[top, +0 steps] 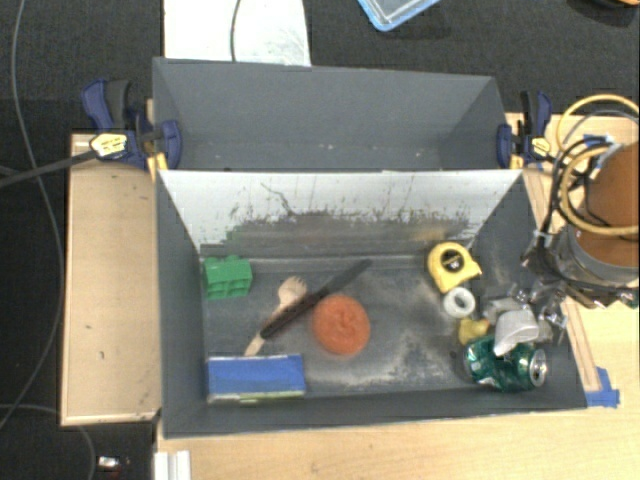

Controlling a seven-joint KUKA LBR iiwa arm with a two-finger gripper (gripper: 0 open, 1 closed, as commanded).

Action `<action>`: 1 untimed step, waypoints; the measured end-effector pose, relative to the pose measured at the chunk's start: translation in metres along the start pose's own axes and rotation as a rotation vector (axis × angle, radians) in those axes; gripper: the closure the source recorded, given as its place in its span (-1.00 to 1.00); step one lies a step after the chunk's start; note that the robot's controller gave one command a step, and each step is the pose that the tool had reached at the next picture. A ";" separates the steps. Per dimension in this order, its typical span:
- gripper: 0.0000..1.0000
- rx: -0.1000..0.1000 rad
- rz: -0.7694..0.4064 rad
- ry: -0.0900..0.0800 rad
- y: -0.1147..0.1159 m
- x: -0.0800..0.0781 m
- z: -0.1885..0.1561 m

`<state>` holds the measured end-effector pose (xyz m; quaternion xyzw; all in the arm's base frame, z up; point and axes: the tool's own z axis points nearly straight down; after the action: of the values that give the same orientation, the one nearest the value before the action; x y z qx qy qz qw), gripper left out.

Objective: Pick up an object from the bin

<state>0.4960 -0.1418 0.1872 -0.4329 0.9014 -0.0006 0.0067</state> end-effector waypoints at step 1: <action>1.00 0.001 -0.061 0.000 0.002 0.003 0.006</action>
Offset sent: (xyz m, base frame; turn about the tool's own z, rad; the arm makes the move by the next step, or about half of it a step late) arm 0.0057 -0.0027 -0.0144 -0.0653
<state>0.4924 -0.1429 0.1806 -0.4603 0.8877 -0.0013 0.0070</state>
